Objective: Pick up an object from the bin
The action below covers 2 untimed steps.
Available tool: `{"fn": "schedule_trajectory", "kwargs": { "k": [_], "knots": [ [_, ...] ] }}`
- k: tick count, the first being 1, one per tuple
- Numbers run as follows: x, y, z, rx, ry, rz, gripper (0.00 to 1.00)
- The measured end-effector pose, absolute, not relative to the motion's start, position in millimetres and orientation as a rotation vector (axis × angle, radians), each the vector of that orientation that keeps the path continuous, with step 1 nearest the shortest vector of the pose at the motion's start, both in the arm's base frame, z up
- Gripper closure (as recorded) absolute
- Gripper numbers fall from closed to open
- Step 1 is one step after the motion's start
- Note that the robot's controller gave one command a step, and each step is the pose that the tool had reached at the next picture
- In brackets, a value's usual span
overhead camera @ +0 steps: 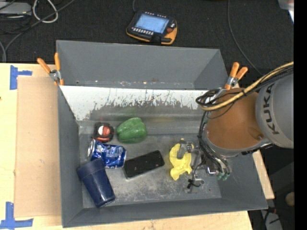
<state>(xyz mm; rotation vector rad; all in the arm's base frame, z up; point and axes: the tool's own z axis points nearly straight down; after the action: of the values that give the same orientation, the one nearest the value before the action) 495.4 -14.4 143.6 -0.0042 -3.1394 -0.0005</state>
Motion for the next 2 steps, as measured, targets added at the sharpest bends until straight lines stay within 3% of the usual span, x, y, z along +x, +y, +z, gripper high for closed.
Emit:
{"fn": "schedule_trajectory", "kwargs": {
  "k": [1, 2],
  "knots": [
    [495.4, -14, 144, -0.004, -3.139, 0.0, 0.0],
    [493.7, -77, 126, -0.229, -3.128, -0.001, 0.0]
  ]
}}
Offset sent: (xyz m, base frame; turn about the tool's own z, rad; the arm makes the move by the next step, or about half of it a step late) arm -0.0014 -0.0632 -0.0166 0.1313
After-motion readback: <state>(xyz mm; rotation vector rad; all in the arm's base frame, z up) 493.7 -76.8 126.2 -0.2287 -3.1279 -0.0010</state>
